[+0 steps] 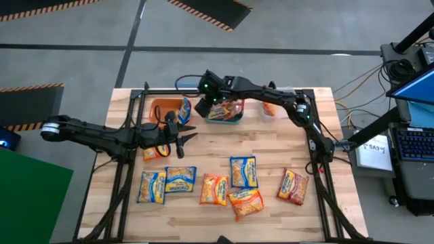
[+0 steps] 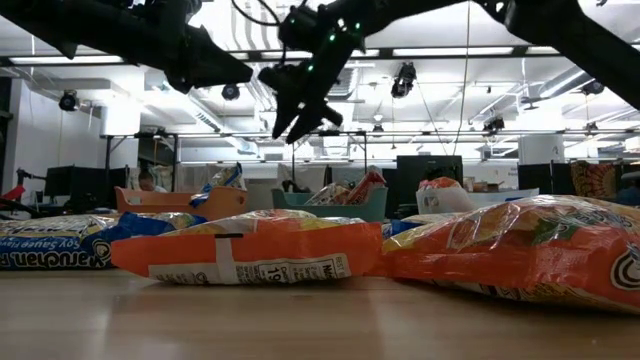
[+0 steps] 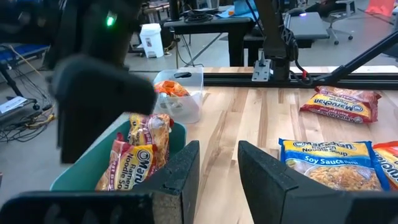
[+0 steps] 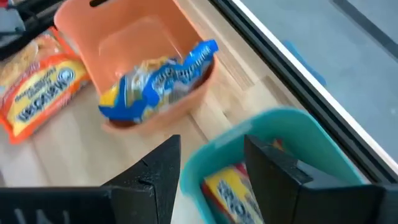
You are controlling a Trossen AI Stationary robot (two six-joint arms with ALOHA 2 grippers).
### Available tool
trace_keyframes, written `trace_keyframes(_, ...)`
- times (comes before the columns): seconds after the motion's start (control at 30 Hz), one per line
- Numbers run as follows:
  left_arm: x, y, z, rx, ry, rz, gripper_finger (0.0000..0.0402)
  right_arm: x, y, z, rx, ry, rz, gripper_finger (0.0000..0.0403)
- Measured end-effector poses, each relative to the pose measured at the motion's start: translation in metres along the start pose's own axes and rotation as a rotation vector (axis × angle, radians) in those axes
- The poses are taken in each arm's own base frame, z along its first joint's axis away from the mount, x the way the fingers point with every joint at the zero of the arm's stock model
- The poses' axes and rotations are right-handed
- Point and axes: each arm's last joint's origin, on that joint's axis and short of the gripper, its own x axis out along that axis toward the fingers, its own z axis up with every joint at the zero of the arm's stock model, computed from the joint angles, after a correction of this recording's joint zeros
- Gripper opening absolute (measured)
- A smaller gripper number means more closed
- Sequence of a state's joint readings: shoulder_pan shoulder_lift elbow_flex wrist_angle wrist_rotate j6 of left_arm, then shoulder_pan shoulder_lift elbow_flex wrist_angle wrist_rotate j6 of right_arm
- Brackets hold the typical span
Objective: Sort Maruchan noodles
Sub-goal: Put the blue noodle pack into the orange bin
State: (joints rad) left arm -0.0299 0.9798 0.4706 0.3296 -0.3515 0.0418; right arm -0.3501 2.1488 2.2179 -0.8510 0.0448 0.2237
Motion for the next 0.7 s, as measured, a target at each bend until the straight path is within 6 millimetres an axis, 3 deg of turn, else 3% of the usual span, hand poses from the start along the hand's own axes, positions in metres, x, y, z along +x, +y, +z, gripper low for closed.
trace_keyframes(0.13, 0.000, 0.000, -0.001, 0.003, 0.007, 0.000, 0.0094, -0.018, -0.001, -0.009, 0.003, 0.101, -0.029, 0.0141)
trace_keyframes(0.3, 0.000, 0.000, -0.002, 0.005, 0.018, -0.001, 0.0094, -0.033, 0.003, -0.030, -0.023, 0.283, -0.164, 0.0086)
trace_keyframes(0.53, 0.000, 0.000, -0.002, 0.005, 0.018, -0.001, 0.0094, -0.063, 0.056, -0.064, -0.159, 0.317, -0.233, 0.0019)
trace_keyframes(0.7, 0.000, 0.000, -0.002, -0.008, 0.019, -0.003, 0.0094, -0.081, 0.093, -0.106, -0.249, 0.249, -0.141, 0.0009)
